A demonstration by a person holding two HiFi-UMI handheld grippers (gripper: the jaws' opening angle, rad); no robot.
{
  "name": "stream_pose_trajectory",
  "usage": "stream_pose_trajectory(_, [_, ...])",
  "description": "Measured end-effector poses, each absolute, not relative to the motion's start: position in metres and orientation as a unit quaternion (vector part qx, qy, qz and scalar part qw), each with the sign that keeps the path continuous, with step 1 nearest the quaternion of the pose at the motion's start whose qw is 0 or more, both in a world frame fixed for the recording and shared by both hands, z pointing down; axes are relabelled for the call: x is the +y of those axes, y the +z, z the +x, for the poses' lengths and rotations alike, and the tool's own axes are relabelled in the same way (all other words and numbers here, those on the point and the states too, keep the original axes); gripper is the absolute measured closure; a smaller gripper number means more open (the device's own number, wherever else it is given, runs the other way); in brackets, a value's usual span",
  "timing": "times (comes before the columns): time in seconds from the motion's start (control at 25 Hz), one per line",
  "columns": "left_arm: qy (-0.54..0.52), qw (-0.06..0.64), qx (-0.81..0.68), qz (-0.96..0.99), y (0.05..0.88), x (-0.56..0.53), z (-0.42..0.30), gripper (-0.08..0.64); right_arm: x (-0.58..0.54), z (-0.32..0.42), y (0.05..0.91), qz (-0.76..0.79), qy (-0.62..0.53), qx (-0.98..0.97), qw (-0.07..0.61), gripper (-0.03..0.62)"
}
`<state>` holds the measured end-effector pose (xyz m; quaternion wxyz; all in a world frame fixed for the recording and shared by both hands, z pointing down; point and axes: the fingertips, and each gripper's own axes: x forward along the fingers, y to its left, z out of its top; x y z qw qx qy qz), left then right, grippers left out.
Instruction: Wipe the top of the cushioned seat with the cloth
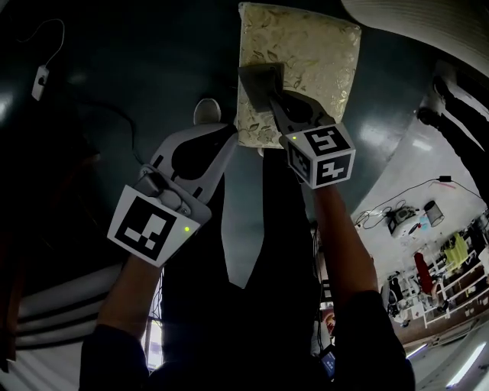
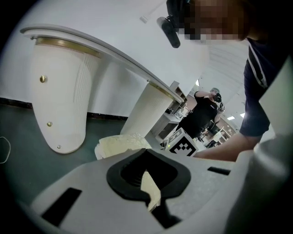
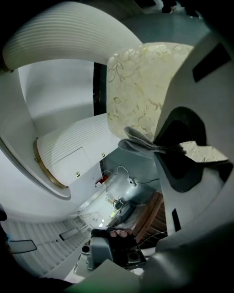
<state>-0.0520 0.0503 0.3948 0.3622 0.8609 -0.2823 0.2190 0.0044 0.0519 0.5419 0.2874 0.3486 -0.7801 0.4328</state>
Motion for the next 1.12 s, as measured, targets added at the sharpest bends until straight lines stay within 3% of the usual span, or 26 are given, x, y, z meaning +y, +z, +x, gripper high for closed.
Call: stream_pose_trajectory(1.12, [0.255,0.348,-0.192,0.881,0.404,0.052,0.100,0.552,0.068,0.178,0.560,0.441,0.473,-0.720,0.251,0.560])
